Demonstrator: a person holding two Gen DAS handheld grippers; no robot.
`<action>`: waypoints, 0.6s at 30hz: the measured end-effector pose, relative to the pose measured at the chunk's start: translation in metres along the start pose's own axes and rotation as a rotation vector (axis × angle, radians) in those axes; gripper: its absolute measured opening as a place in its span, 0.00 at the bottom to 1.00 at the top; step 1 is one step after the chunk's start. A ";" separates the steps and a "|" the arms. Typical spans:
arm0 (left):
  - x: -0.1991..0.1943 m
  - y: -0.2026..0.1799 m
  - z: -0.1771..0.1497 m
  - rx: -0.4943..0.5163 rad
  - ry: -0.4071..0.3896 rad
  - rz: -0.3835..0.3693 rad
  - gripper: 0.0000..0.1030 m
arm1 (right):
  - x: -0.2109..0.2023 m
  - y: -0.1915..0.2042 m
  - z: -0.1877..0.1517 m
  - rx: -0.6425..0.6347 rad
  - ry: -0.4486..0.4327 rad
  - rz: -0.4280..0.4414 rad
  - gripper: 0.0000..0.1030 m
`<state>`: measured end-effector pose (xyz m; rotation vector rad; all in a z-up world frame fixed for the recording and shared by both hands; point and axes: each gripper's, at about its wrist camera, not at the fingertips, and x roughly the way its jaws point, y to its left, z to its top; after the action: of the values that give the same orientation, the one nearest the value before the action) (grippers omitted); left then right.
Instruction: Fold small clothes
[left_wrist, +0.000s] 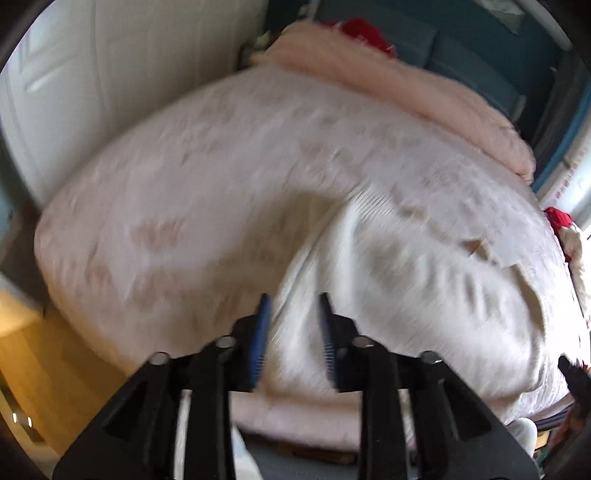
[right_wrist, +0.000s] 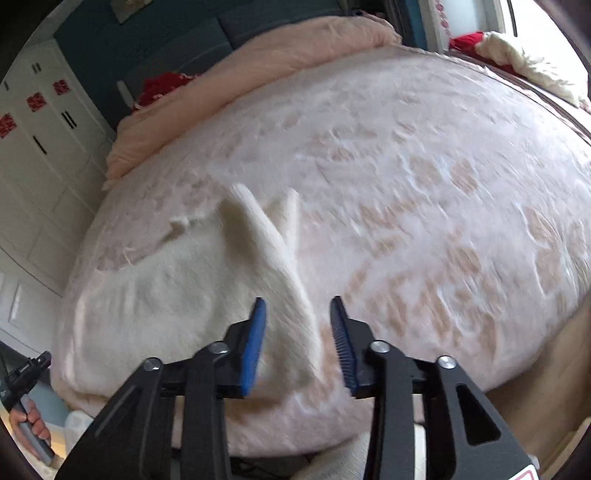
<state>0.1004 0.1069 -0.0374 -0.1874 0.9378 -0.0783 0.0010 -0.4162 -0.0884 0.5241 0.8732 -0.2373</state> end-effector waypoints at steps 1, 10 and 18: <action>0.001 -0.013 0.011 0.020 -0.007 -0.036 0.38 | 0.005 0.006 0.008 -0.005 0.001 0.030 0.41; 0.113 -0.083 0.046 0.091 0.121 -0.053 0.40 | 0.128 0.049 0.069 -0.121 0.122 -0.006 0.05; 0.156 -0.059 0.042 0.084 0.156 0.017 0.34 | 0.151 -0.005 0.071 0.016 0.149 -0.028 0.06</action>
<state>0.2267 0.0312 -0.1257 -0.0964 1.0888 -0.1180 0.1406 -0.4561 -0.1709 0.5498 1.0248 -0.2331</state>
